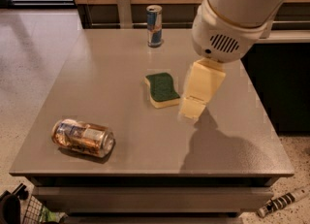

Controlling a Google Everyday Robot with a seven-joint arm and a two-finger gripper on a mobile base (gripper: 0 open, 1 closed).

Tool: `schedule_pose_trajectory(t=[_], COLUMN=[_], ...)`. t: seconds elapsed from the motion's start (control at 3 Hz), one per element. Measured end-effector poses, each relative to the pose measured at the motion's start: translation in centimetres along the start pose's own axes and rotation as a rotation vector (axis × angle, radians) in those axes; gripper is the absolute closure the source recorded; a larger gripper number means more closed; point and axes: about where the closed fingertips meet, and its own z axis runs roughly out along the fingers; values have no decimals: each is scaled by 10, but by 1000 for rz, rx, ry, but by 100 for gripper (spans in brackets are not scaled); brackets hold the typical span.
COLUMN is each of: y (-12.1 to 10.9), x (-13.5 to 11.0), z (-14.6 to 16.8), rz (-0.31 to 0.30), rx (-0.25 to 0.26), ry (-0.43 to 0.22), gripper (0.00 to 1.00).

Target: Place orange can upright

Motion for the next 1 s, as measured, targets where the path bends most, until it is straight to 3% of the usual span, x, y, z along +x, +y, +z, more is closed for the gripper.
schedule_pose_trajectory(t=[0.67,1.0], y=[19,19], x=[-70,-70], z=[29,29], rz=[-86,-86], rx=[-78,-78], ry=[-7,-7], gripper=[0,0])
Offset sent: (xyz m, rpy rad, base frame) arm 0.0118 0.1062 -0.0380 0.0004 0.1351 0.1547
